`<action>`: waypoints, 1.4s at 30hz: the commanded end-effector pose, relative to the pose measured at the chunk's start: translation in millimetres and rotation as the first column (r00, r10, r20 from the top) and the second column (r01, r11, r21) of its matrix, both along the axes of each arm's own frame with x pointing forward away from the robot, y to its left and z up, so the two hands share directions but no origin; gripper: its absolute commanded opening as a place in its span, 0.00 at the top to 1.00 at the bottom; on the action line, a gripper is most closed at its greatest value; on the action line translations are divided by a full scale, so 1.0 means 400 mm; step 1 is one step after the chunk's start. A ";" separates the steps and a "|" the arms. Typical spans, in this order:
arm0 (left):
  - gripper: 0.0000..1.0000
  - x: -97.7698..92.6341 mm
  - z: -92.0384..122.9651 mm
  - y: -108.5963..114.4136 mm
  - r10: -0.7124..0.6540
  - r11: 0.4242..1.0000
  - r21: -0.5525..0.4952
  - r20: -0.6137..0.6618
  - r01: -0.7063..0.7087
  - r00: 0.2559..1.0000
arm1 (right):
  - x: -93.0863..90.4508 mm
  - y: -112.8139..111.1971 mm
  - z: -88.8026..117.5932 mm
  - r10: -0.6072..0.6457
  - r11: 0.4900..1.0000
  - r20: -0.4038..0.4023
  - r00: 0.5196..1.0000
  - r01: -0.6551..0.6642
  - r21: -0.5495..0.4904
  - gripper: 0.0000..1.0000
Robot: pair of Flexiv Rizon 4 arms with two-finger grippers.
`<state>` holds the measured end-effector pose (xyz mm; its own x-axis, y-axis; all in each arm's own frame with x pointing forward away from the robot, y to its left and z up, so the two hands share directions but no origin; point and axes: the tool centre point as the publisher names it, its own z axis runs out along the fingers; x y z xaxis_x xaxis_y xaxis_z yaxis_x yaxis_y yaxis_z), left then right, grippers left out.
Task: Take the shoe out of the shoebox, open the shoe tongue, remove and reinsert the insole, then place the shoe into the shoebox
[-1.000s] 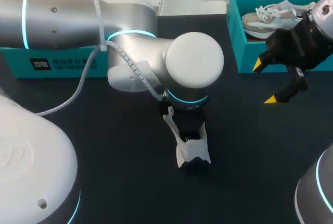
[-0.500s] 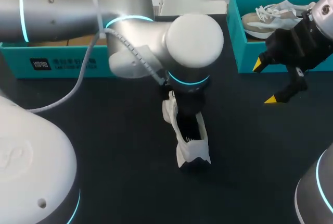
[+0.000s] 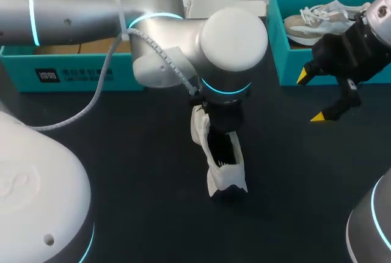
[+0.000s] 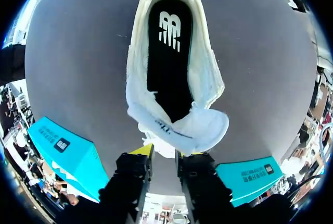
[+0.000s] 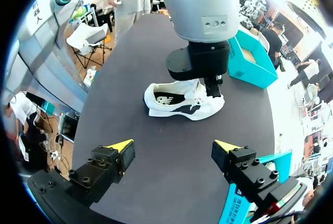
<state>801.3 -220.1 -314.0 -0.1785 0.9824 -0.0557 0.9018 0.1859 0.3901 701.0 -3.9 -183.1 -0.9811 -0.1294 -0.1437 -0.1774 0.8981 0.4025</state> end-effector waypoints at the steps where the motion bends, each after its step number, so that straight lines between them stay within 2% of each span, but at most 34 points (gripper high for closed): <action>1: 0.78 -0.011 0.008 0.018 -0.016 1.000 -0.008 -0.016 0.016 1.000 | 0.003 0.003 -0.002 0.000 1.000 -0.002 1.000 0.000 -0.002 0.00; 13: 0.77 -0.053 -0.016 0.015 -0.048 0.999 -0.003 -0.047 0.048 0.998 | 0.003 0.003 -0.002 0.000 1.000 -0.002 1.000 0.000 -0.002 0.00; 16: 0.71 -0.066 -0.024 0.003 -0.046 0.999 -0.003 -0.043 0.046 0.998 | 0.003 0.003 -0.002 0.000 1.000 -0.002 1.000 0.000 -0.002 0.00; 18: 0.71 -0.083 -0.026 -0.002 -0.063 0.998 -0.010 -0.052 0.062 0.997 | 0.003 0.003 -0.002 0.000 1.000 -0.002 1.000 0.000 -0.002 0.00; 33: 0.80 -0.169 -0.066 -0.004 -0.083 0.997 -0.015 -0.066 0.082 0.994 | 0.003 0.003 -0.002 0.000 1.000 -0.002 1.000 0.000 -0.002 0.00; 37: 0.80 -0.170 -0.049 -0.006 -0.015 1.000 -0.015 -0.062 0.014 0.998 | 0.003 0.003 -0.002 0.000 1.000 -0.002 1.000 0.000 -0.002 0.00; 41: 0.66 -0.184 -0.012 0.000 0.137 0.990 -0.023 -0.090 -0.140 0.986 | 0.003 0.003 -0.002 0.000 1.000 -0.002 1.000 0.000 -0.002 0.00; 42: 0.58 -0.187 -0.002 0.001 0.214 0.975 -0.029 -0.120 -0.219 0.969 | 0.003 0.003 -0.002 0.000 1.000 -0.002 1.000 0.000 -0.002 0.00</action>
<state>730.5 -216.5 -330.2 -0.2803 0.9567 -0.0785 0.9075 0.2908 0.3031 701.0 -3.9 -183.1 -0.9811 -0.1294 -0.1437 -0.1774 0.8981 0.4024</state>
